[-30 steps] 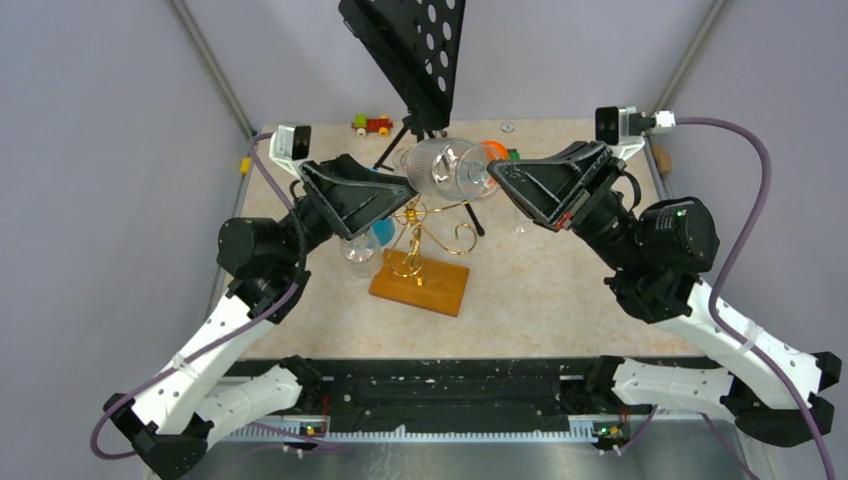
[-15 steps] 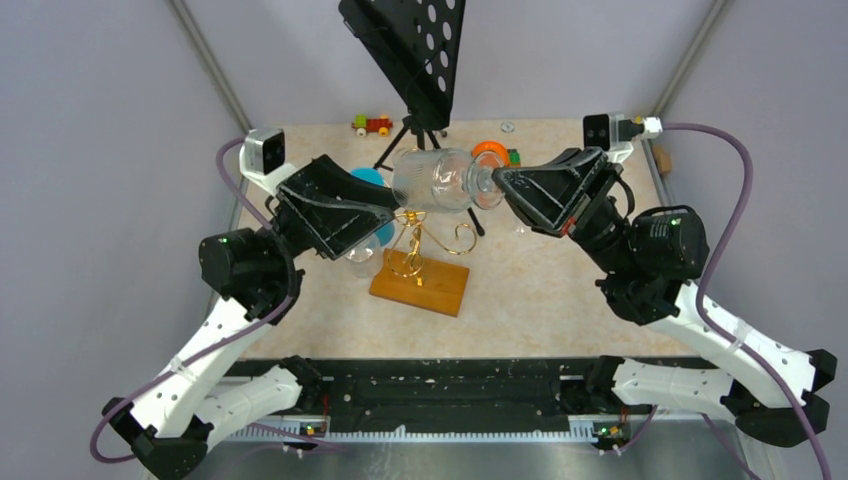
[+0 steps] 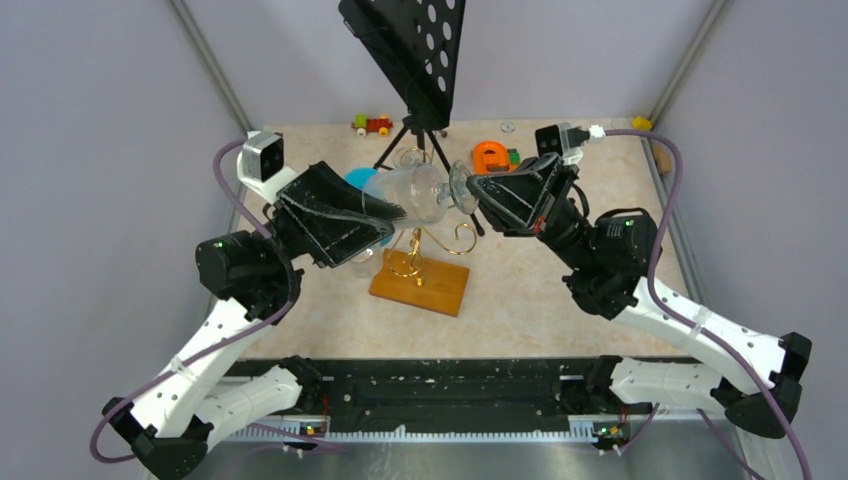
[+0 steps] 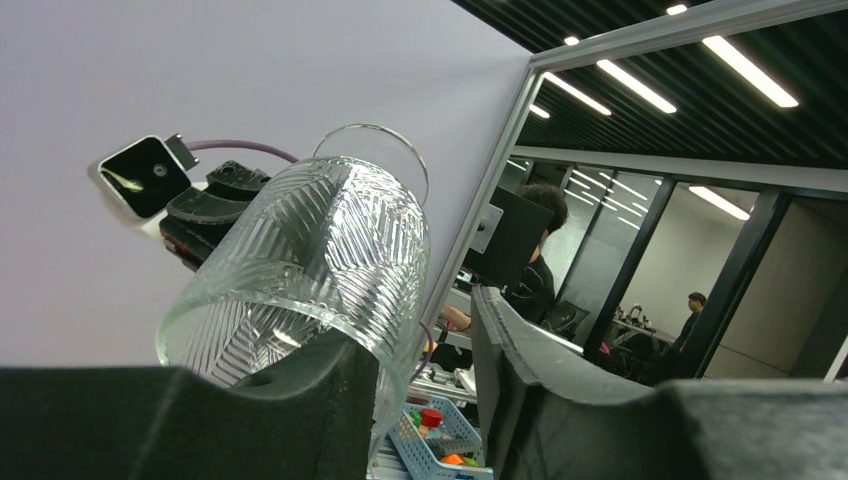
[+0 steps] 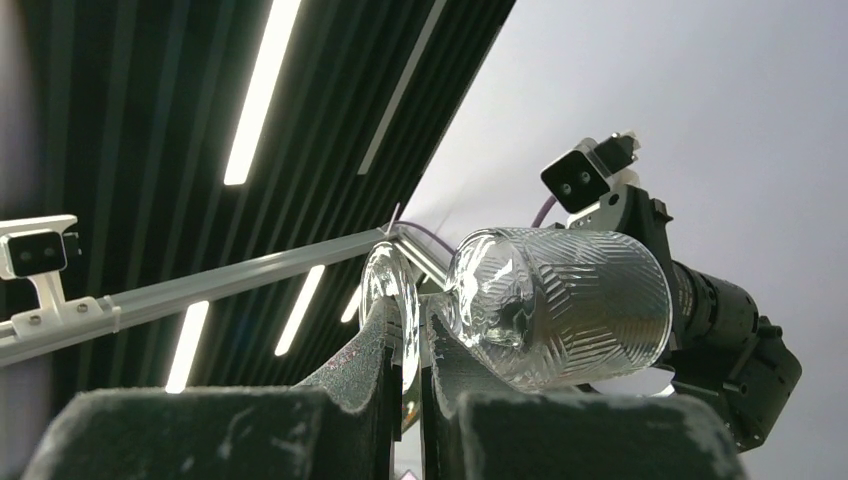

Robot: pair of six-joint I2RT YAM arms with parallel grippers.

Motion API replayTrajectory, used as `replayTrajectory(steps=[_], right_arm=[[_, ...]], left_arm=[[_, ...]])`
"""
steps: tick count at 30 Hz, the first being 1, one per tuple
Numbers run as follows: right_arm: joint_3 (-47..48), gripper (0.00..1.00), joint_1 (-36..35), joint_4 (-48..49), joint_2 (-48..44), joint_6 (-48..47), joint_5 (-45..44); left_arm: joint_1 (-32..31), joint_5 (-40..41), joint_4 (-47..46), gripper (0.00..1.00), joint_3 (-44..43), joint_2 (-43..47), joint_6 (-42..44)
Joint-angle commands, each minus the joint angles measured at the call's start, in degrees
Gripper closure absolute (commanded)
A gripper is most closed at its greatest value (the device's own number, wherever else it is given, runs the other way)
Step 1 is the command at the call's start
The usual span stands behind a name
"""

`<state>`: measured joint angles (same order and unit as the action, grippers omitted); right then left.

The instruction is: Take the wine glass off the wine glass rack

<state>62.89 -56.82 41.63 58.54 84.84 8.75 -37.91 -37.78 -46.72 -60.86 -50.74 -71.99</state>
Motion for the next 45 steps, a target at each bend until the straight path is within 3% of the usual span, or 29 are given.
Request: replayTrajectory(steps=[1,5,8,12,17,19,21,29,34,39,42,45], right_arm=[[-1.8,1.0,1.8,3.47,0.76,1.88,-1.58],[-2.41,1.0,2.16,3.37,0.23,1.7,-1.89],[-2.67,1.0,2.37,2.88,-0.08,1.44,-2.05],[-2.15,0.96,2.5,0.39,-0.33,-0.73,-2.3],[-0.47,0.34,2.5,-13.36,-3.69,-11.97,-8.29],[-0.99,0.2,2.5,-16.49,-5.19,-16.62,-12.65],[-1.6,0.15,2.46,-18.62,-6.61,-20.02,-15.67],[-2.65,0.16,2.49,-25.7,-11.25,-28.53,-23.5],[-3.03,0.16,2.5,-28.55,-13.53,-30.62,-26.32],[-3.68,0.17,2.5,-30.42,-15.13,-31.42,-27.9],[-3.99,0.18,2.46,-31.43,-15.92,-31.74,-28.82],[-4.6,0.2,2.49,-31.43,-16.34,-31.7,-29.33]], left_arm=[[-0.34,-1.79,-6.73,0.61,-2.53,1.86,0.45],[-0.37,-1.5,-6.04,0.76,-2.25,2.85,1.88],[-0.4,-1.21,-4.97,0.97,-2.31,3.55,3.52],[-0.4,-0.3,-2.96,1.0,-2.33,4.24,5.98],[-0.39,3.9,4.19,1.0,-4.1,5.53,13.21],[-0.45,7.62,10.59,1.0,-6.11,6.57,20.62],[-0.41,13.27,16.84,1.0,-7.7,7.6,26.86],[-0.41,41.25,40.34,1.0,-13.03,8.92,45.88],[-0.42,64.88,49.22,1.0,-13.93,8.31,55.94],[-0.33,84.71,52.28,1.0,-13.21,6.29,64.76],[-0.07,89.38,55.68,1.0,-15.0,3.74,68.21],[3.33,86.1,65.96,1.0,-22.55,-2.24,66.31]])
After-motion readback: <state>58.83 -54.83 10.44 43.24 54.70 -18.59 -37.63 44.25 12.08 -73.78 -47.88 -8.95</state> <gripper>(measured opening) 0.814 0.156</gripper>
